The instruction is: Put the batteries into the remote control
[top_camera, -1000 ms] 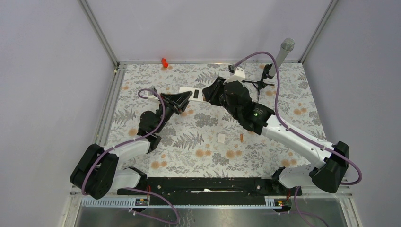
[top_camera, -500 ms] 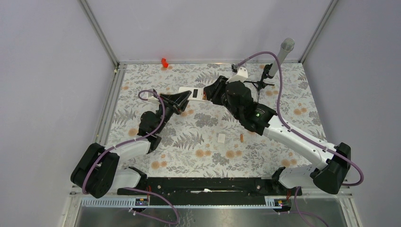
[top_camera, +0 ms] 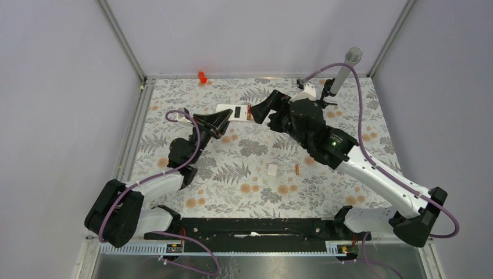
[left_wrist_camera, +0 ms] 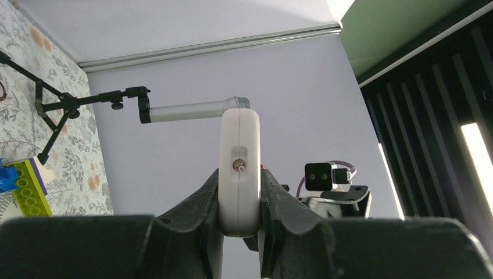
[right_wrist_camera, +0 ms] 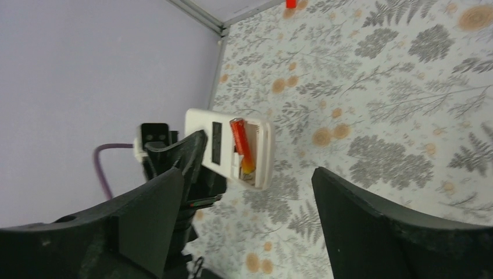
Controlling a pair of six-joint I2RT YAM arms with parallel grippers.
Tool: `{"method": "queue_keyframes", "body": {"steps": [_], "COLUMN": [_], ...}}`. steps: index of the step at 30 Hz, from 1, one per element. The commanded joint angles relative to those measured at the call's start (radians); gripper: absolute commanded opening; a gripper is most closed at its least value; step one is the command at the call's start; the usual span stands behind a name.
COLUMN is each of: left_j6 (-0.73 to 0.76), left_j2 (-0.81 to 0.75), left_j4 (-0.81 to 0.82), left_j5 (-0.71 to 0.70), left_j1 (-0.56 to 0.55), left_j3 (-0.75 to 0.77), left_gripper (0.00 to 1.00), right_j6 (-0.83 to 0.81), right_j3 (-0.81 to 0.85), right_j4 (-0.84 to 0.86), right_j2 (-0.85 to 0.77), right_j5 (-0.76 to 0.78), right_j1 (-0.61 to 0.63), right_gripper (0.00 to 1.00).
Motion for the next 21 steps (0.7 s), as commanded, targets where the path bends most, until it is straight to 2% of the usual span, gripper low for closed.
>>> {"method": "queue_keyframes", "body": {"steps": [1, 4, 11, 15, 21], "left_j6": [0.025, 0.037, 0.075, 0.084, 0.081], "left_j2": [-0.027, -0.024, -0.029, -0.026, -0.005], "left_j4": [0.094, 0.121, 0.148, 0.166, 0.223], "left_j5": [-0.027, -0.03, -0.039, -0.039, -0.047], "left_j1": [0.0, 0.0, 0.0, -0.001, -0.007], "left_j3": [0.007, 0.002, -0.001, -0.006, -0.018], "left_gripper": [0.0, 0.0, 0.0, 0.0, 0.0], "right_j6": [0.224, 0.39, 0.696, 0.787, 0.884], "right_j3": [-0.044, -0.089, -0.135, -0.189, -0.214], "right_j4": [-0.004, 0.046, 0.123, 0.261, 0.333], "right_j2": [-0.074, -0.084, -0.054, -0.061, -0.026], "right_j5": [-0.085, -0.17, -0.252, -0.204, -0.175], "right_j1": [-0.023, -0.035, -0.044, -0.044, -0.054], "right_gripper": [0.93, 1.0, 1.0, 0.99, 0.99]}}
